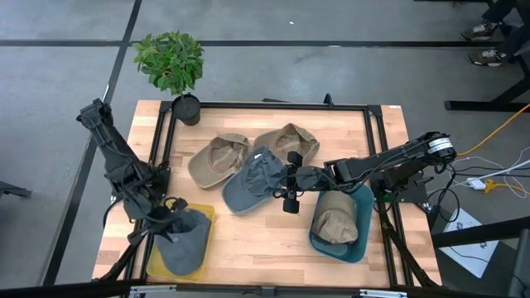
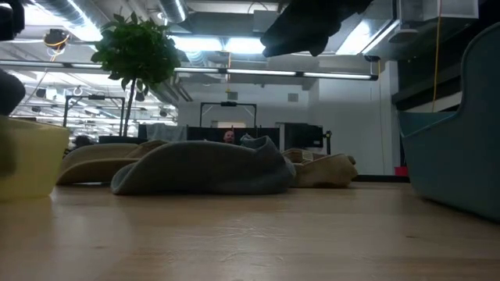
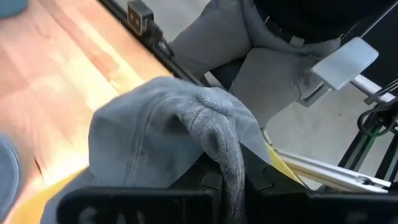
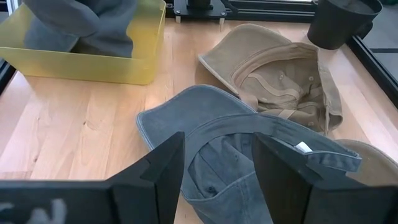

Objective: Pick & Place hat
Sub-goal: Put the right blue cap into the yellow bin

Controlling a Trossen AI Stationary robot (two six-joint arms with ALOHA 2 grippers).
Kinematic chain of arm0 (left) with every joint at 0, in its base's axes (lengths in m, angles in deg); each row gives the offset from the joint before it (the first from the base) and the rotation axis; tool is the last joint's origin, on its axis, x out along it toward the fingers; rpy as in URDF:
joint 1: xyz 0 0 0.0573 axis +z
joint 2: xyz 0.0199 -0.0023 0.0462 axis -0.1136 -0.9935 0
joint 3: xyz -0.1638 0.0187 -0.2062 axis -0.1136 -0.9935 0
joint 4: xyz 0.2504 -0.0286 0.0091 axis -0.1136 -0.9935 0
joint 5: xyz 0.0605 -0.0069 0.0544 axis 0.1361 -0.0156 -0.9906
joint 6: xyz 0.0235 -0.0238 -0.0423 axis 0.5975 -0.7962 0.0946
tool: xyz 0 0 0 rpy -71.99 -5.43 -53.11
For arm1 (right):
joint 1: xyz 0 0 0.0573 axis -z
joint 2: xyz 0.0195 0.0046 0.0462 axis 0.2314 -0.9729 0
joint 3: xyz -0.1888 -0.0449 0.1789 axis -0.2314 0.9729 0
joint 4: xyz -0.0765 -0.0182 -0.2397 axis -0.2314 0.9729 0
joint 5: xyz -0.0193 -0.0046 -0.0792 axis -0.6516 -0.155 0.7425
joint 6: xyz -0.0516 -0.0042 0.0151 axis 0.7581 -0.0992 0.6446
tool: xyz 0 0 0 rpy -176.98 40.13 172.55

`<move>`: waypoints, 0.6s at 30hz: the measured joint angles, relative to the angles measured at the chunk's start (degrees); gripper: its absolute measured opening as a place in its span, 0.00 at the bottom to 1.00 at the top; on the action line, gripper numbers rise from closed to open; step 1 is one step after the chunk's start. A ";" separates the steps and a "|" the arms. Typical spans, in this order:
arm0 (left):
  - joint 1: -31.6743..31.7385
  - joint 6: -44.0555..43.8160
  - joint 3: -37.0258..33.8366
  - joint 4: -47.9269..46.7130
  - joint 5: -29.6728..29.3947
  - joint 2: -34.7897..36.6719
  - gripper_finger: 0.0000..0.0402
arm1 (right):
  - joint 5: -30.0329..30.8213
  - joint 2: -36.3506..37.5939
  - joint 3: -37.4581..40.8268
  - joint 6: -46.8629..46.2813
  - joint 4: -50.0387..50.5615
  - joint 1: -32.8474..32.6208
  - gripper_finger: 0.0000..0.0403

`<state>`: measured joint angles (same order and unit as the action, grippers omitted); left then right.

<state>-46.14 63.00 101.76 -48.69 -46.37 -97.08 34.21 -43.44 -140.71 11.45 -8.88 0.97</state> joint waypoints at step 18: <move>0.01 -21.75 0.00 -8.04 -8.43 -0.12 0.16 | 0.00 0.00 0.00 -0.17 -0.02 0.00 0.46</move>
<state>-46.13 41.25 101.76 -56.74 -54.80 -97.20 34.21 -43.44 -140.71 11.28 -8.90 0.97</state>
